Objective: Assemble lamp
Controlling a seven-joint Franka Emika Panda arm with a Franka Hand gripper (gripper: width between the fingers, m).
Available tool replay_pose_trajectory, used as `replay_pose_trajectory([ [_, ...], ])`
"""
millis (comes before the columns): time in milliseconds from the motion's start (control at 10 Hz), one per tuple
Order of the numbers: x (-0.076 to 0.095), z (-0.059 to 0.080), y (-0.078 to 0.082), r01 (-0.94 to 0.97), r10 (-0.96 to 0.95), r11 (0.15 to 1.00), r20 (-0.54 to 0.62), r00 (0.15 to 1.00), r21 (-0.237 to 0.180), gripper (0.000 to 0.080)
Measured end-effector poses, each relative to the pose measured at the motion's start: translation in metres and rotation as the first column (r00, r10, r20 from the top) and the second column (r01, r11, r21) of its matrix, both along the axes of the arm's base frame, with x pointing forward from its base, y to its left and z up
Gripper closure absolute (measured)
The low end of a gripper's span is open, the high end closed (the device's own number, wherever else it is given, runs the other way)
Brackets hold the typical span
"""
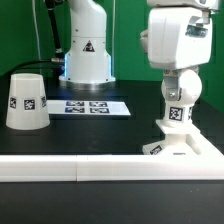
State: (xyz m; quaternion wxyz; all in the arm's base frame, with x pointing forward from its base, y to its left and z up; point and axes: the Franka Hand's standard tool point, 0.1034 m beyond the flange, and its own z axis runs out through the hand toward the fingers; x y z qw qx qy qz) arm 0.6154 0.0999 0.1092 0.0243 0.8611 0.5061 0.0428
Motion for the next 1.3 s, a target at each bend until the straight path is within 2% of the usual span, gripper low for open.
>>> replay_pose_trajectory([
  [300, 0.001, -0.0007, -0.0014, -0.016, 0.016, 1.0, 0.005, 1.0, -0.002, 0.01],
  [400, 0.0011, -0.0009, -0.0019, -0.016, 0.016, 1.0, 0.005, 1.0, -0.002, 0.0193],
  [500, 0.0011, -0.0008, -0.0022, -0.015, 0.015, 1.0, 0.005, 1.0, -0.002, 0.0223],
  [700, 0.0012, -0.0009, -0.0037, 0.032, -0.033, 0.999, 0.006, 0.999, 0.004, 0.0223],
  [800, 0.0009, -0.0008, -0.0096, 0.095, -0.095, 0.995, 0.009, 0.995, 0.01, 0.0223],
  [900, 0.0012, -0.0007, -0.0096, 0.245, -0.246, 0.969, 0.018, 0.969, 0.032, 0.0223],
  [1000, 0.0033, -0.0003, -0.0081, 0.382, -0.384, 0.922, 0.029, 0.923, 0.059, 0.0223],
  [1300, 0.0088, 0.0016, -0.0036, 0.615, -0.622, 0.779, 0.03, 0.782, 0.121, 0.0222],
])
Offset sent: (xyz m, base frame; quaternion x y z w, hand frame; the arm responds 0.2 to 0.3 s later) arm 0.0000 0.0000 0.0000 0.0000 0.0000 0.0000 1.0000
